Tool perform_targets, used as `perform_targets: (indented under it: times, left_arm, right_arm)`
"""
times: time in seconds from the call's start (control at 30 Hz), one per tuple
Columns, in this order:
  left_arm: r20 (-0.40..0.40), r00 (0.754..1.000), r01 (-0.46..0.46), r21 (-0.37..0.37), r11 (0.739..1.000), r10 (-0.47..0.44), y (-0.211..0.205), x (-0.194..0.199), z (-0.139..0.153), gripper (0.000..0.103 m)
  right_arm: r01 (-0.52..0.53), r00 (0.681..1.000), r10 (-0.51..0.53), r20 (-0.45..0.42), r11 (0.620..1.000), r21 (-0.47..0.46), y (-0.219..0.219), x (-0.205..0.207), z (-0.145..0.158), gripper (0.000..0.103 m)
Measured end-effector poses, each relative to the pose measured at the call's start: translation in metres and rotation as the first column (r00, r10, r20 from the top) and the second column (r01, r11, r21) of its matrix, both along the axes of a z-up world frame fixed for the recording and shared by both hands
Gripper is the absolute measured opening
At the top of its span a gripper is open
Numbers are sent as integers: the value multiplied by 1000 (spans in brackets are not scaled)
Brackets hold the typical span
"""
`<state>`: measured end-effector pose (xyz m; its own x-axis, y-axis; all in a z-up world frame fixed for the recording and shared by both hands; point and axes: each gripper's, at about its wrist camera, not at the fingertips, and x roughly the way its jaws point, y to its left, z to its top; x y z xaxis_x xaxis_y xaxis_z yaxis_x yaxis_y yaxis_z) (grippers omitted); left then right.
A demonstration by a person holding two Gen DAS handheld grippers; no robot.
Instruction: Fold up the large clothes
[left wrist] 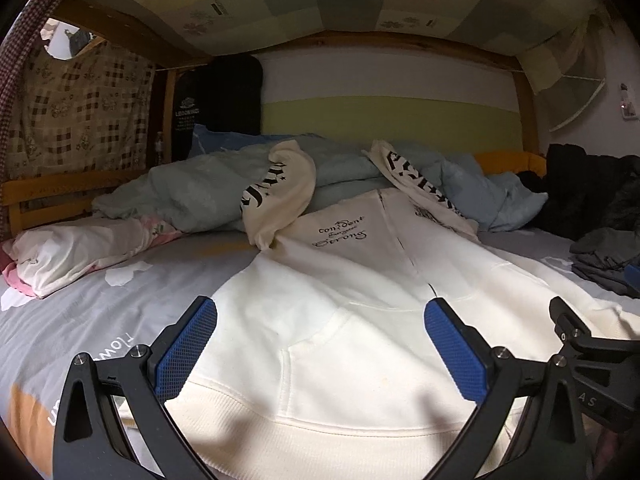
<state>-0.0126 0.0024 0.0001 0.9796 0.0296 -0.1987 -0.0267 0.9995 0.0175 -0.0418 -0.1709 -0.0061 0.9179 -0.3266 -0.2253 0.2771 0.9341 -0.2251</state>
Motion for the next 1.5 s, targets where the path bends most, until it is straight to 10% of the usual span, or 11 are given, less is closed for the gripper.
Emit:
perform_targets:
  times: [0.33,1.13,1.5]
  left_arm:
    - [-37,997,71,37,997,-70,-11,8,-2,103]
    - [136,988,62,71,996,-72,-13,-32,1,103]
    - [-184,983,-6,40,999,13,18,-9,48,103]
  right_arm:
    - [-96,992,99,-73,995,38,-2,13,-1,103]
    - [-56,994,63,85,995,-78,15,-22,1,103]
    - [-84,996,85,-32,995,45,-16,-42,51,103]
